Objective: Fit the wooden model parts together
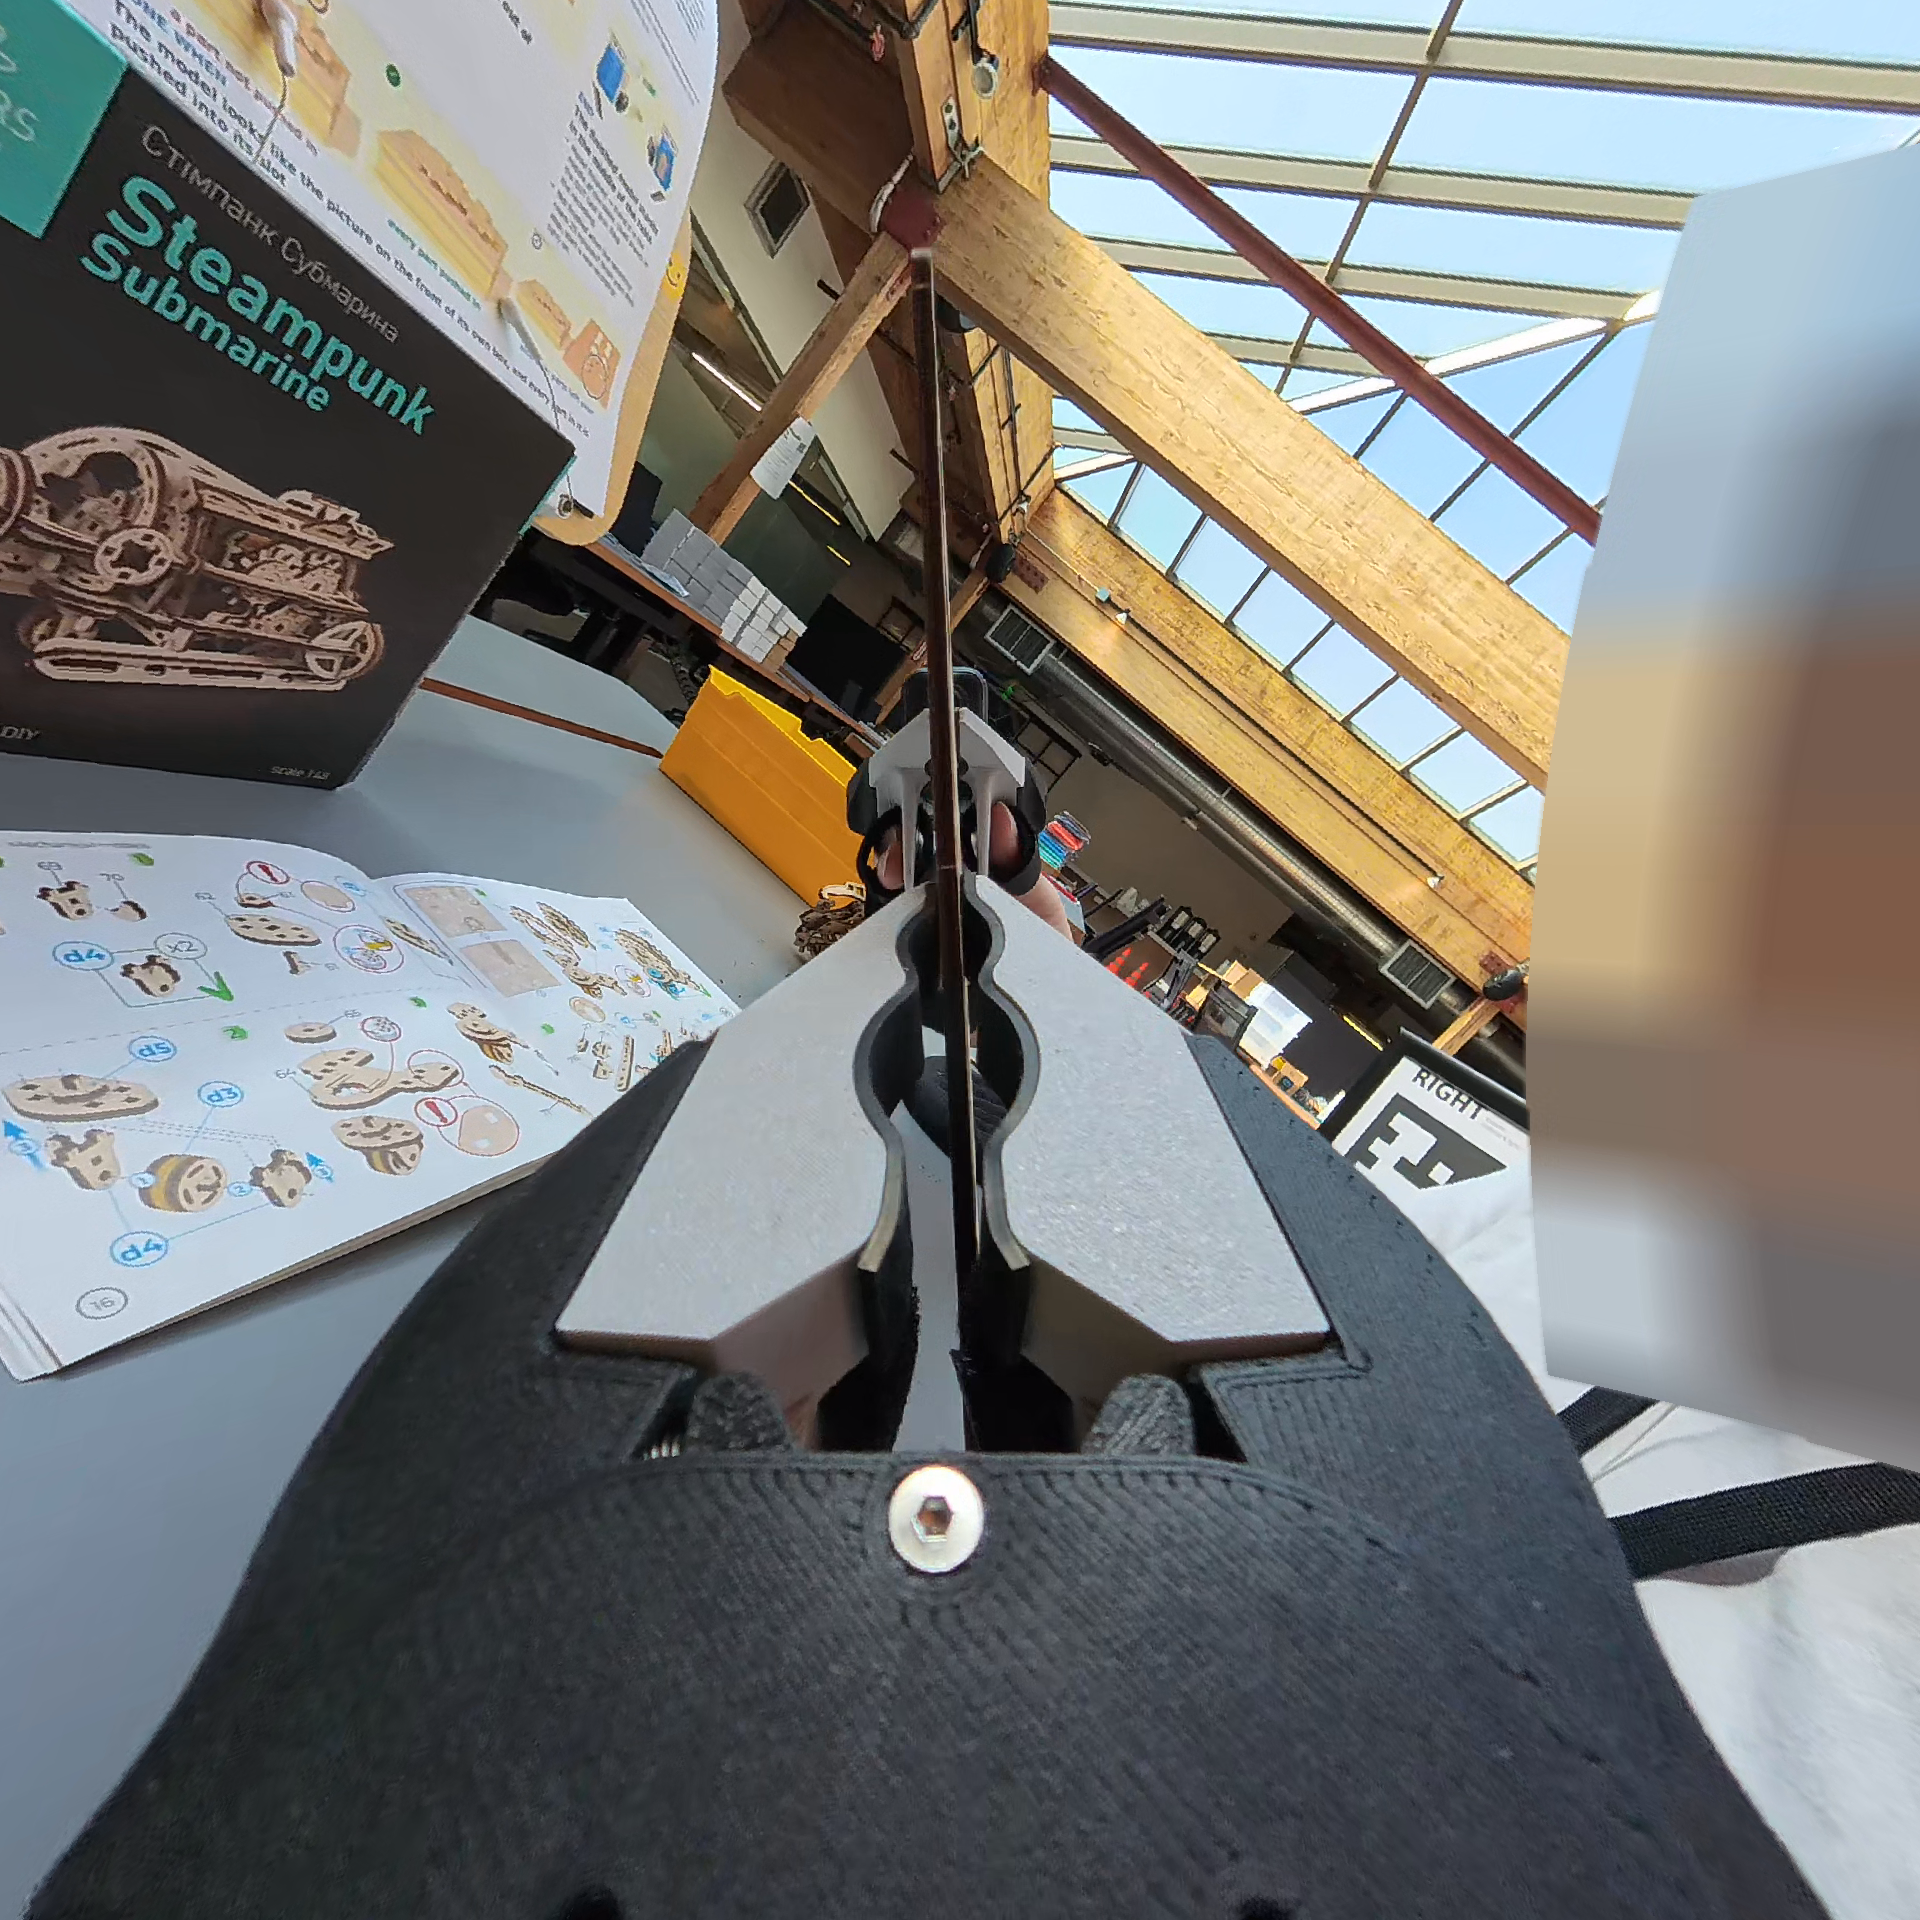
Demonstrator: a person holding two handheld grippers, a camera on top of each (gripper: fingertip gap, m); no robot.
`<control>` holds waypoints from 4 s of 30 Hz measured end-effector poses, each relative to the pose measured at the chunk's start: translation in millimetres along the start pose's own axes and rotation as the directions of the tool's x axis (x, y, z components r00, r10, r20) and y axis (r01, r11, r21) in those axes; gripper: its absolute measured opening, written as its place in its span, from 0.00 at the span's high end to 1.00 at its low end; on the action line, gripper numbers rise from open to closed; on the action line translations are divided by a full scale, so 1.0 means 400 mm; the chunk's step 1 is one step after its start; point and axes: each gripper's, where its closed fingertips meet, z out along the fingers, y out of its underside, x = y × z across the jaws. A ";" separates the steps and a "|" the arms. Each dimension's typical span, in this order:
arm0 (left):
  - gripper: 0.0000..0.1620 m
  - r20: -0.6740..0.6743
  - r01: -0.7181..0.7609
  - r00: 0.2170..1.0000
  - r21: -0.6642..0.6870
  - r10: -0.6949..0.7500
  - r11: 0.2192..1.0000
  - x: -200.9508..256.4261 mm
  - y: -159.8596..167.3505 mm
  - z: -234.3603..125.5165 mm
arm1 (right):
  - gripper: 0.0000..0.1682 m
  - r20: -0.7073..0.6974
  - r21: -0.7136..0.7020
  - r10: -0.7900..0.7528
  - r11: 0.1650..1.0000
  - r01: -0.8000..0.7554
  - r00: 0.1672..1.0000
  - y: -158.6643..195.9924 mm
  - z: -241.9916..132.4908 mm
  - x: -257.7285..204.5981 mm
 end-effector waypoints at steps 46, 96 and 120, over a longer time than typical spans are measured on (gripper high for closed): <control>0.98 -0.122 -0.225 0.968 -0.806 0.218 0.548 -0.053 0.068 0.164 | 0.94 -0.105 -0.264 -0.120 0.961 0.088 0.987 0.144 0.077 0.032; 0.99 -0.122 -0.158 0.987 -0.836 0.104 0.526 -0.018 0.101 0.152 | 0.95 -0.030 -0.303 -0.237 0.928 0.217 0.971 0.122 0.052 -0.019; 0.99 -0.080 -0.146 0.984 -0.871 0.157 0.469 -0.047 0.128 0.140 | 0.98 -0.213 -0.445 -0.209 0.890 0.096 0.955 0.209 0.062 0.057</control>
